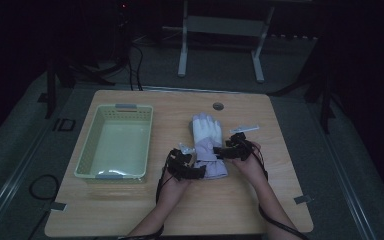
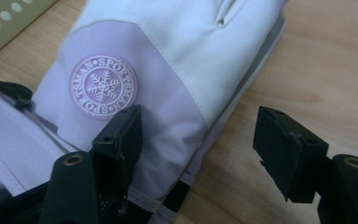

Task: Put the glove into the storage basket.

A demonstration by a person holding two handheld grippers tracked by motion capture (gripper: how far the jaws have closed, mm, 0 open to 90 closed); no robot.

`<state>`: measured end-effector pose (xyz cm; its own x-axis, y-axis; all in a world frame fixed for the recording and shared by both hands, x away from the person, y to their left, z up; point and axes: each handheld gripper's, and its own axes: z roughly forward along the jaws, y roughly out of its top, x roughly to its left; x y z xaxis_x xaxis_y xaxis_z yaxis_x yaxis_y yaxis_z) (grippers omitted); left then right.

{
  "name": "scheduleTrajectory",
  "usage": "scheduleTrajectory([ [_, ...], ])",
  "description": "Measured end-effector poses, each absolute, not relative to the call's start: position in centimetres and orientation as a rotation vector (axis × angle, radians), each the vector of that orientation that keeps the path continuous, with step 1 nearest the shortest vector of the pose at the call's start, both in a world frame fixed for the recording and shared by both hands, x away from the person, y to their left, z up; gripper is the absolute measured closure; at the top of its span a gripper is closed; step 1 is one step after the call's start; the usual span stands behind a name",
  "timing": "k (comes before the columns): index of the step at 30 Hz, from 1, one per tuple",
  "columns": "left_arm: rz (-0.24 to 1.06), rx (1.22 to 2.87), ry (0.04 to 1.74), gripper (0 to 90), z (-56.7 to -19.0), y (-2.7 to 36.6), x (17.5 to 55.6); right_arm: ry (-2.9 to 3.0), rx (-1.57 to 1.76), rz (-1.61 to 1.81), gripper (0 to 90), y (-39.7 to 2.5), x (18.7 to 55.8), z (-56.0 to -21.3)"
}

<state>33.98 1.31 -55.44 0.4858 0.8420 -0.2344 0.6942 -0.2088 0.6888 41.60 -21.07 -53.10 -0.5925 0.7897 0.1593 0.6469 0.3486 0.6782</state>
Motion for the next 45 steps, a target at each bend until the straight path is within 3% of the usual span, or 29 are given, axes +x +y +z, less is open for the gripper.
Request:
scheduleTrajectory([
  [5,0.182,1.966,1.251,20.6,-55.9,1.5,34.4,2.452,1.401,1.077,35.9,-21.2,42.1,-53.9],
  [9,0.106,1.962,1.218,26.1,-56.2,1.8,34.8,2.49,1.508,1.186,44.7,-21.8,42.6,-54.7],
  [12,0.058,1.949,1.195,40.4,-56.3,1.9,34.9,2.5,1.507,1.248,52.1,-21.9,42.6,-55.0],
  [13,0.035,1.954,1.175,40.4,-56.3,1.9,34.9,2.503,1.503,1.266,55.8,-21.9,42.6,-55.1],
  [17,0.043,1.981,1.164,59.5,-55.8,1.6,34.7,2.484,1.44,1.214,73.1,-21.2,42.0,-54.5],
  [21,0.058,2.0,1.163,70.4,-55.1,1.4,34.6,2.443,1.389,1.132,79.3,-20.4,41.2,-53.7],
  [45,0.149,2.11,1.033,73.6,-47.5,4.0,34.5,2.336,1.295,1.174,81.3,-17.9,39.3,-46.9],
])
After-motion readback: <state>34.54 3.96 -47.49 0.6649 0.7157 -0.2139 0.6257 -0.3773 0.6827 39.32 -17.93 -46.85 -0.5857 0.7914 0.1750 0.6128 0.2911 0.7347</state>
